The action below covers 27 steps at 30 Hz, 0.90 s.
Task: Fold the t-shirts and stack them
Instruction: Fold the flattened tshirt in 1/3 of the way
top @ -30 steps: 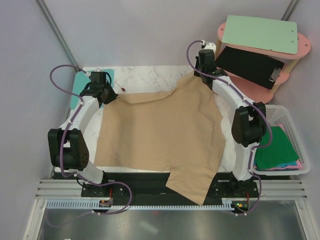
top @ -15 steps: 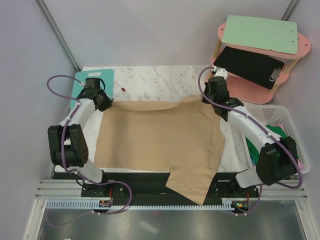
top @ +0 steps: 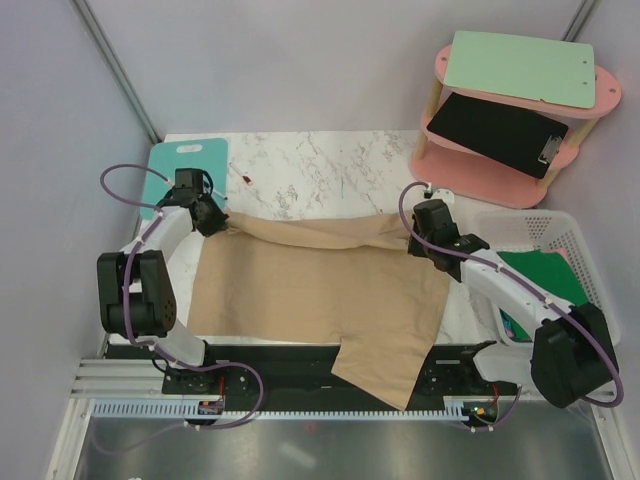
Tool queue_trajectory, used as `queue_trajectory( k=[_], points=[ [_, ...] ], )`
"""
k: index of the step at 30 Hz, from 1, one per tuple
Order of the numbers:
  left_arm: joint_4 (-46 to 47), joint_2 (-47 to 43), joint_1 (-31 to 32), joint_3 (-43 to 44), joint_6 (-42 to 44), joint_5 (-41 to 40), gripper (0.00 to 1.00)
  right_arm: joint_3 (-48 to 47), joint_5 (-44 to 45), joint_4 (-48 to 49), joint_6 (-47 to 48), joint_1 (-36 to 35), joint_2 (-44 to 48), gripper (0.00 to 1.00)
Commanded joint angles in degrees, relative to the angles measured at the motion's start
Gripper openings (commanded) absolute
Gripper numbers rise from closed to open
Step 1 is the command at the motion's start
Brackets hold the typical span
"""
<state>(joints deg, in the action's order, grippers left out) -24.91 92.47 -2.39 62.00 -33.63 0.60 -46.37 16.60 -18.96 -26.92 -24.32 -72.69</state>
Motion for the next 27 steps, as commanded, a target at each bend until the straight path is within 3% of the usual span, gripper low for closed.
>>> queue_trajectory(
  k=[1, 12, 13, 14, 15, 16, 17, 18, 19, 21, 24, 27],
  points=[
    [1.79, -3.87, -0.59, -1.70, -1.09, 0.63, 0.02, 1.37, 1.86, -1.69, -2.52, -1.35, 4.56, 0.00],
    [1.18, -5.98, -0.95, -4.25, -0.65, 2.12, 0.02, 4.00, 2.04, -7.57, -5.51, -8.02, 8.97, 0.00],
    [0.83, -6.94, -1.21, -4.51, -0.82, 2.82, 0.07, 4.70, 1.42, -8.10, -5.86, -8.11, 9.05, 0.00],
    [0.56, -7.73, -1.73, -5.39, -0.83, 3.44, 0.21, 5.14, -2.06, -8.98, -5.95, -8.20, 9.05, 0.03],
    [0.56, -8.70, -2.00, -6.09, -0.91, 3.96, 0.26, 5.76, -3.66, -9.25, -6.30, -8.90, 9.31, 0.06],
    [0.56, -10.97, -2.09, -6.71, -1.09, 4.58, 0.83, 7.24, -5.59, -9.16, -6.48, -9.34, 10.10, 0.13],
    [0.47, -12.21, -2.18, -7.76, -1.09, 4.58, 0.99, 7.95, -7.88, -9.25, -6.57, -9.87, 10.72, 0.41],
    [0.47, -13.53, -2.09, -8.12, -1.00, 4.76, 1.00, 8.57, -8.51, -9.25, -6.57, -10.57, 11.68, 0.51],
    [0.47, -14.67, -2.18, -8.56, -1.09, 5.20, 1.00, 9.19, -8.43, -9.25, -6.40, -10.66, 13.78, 0.72],
    [0.65, -18.27, -2.09, -9.44, -1.00, 5.72, 1.00, 8.93, -5.90, -9.34, -6.05, -10.84, 16.33, 0.94],
    [0.74, -22.41, -2.00, -9.70, -0.92, 6.52, 1.00, 6.56, 0.85, -8.73, -4.99, -10.75, 18.90, 0.98],
    [1.00, -24.70, -2.00, -9.79, -0.30, 6.43, 1.00, 2.88, 6.76, -6.27, -2.71, -10.75, 14.01, 0.98]
  ],
)
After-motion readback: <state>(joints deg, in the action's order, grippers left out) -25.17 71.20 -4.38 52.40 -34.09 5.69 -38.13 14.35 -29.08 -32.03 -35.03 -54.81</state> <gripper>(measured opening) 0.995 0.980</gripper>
